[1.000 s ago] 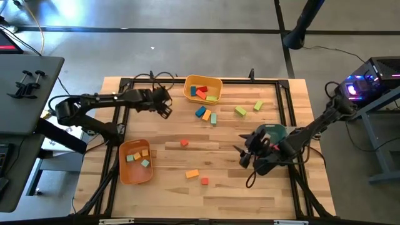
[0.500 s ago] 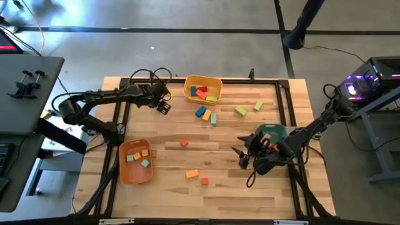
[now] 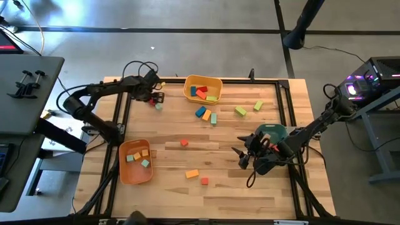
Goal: Sort blocks by size
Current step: Put the thin red rectangular block into the yellow bin
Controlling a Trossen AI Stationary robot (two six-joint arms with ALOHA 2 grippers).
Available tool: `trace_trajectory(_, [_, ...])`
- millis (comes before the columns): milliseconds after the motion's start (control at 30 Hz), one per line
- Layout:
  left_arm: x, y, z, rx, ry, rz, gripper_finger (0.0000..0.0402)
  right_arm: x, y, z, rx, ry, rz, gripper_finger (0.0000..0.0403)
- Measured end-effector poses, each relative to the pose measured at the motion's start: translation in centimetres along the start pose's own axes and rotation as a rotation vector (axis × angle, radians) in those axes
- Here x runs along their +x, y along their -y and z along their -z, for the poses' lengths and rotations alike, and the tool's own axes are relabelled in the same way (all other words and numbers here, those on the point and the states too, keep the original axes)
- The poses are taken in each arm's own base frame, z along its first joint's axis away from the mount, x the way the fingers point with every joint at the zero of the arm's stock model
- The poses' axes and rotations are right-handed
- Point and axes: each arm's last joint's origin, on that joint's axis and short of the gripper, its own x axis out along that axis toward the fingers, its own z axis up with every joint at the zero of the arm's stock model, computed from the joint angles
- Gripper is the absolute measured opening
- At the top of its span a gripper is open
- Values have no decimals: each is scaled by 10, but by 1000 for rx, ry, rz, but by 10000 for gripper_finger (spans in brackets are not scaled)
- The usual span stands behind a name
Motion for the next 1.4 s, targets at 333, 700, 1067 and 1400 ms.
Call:
trace_trajectory(333, [24, 0, -13, -143, -6, -25, 230, 0, 0, 0, -1, -1, -1, 254])
trace_trajectory(700, [25, 9, -20, -124, 69, 48, 198, 0, 0, 0, -4, -4, 0, 254])
trace_trajectory(1067, [11, 34, -36, 98, 279, 322, 193, 0, 1, 0, -9, -1, 6, 254])
trace_trajectory(1400, [8, 49, -28, 830, 403, 211, 194, 1, 1, 0, -5, 0, 9, 254])
